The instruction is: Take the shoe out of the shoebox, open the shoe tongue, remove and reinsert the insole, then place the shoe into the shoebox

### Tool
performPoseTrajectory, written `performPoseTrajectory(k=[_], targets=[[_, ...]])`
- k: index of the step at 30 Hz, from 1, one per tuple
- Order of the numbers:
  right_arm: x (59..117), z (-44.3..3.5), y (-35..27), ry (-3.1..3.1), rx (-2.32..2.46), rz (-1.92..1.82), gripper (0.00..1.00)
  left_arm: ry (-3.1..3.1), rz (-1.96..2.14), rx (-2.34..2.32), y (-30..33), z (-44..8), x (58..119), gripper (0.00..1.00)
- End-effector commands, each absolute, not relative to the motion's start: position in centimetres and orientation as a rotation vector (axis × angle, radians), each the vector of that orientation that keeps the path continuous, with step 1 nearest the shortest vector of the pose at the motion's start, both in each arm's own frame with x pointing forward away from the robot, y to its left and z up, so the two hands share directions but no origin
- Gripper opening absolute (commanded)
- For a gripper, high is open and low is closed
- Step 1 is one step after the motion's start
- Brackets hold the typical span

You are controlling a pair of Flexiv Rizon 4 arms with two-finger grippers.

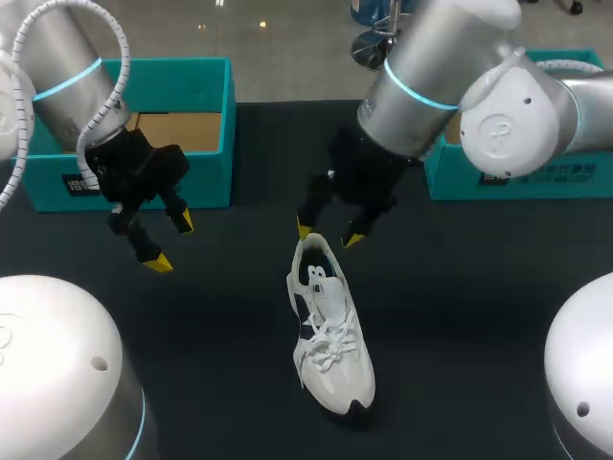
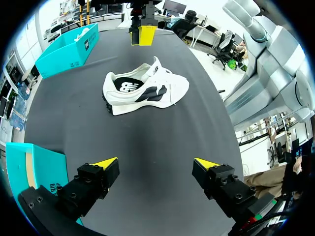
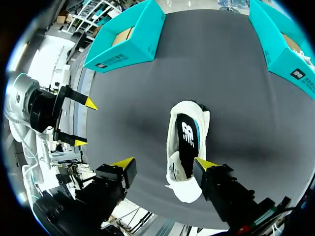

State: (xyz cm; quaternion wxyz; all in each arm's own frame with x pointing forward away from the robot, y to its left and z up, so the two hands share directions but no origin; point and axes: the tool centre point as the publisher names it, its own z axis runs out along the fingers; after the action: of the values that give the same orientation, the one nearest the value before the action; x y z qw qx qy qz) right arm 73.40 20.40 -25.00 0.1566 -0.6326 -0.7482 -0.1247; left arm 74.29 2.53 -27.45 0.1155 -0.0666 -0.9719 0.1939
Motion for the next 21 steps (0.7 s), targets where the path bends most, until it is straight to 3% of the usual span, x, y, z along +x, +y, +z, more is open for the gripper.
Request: performPoseTrajectory(k=[1, 21], targets=[[74.2, -25.5, 22.0, -2.319, -1.924, -0.059, 0.0, -2.848, 0.566, -0.196, 2.6, -27.5, 74.3, 1.0], [74.0, -32.4, 21.4, -2.336, -1.951, -0.143, 0.0, -2.848, 0.566, -0.196, 2.6, -27.5, 74.3, 1.0]])
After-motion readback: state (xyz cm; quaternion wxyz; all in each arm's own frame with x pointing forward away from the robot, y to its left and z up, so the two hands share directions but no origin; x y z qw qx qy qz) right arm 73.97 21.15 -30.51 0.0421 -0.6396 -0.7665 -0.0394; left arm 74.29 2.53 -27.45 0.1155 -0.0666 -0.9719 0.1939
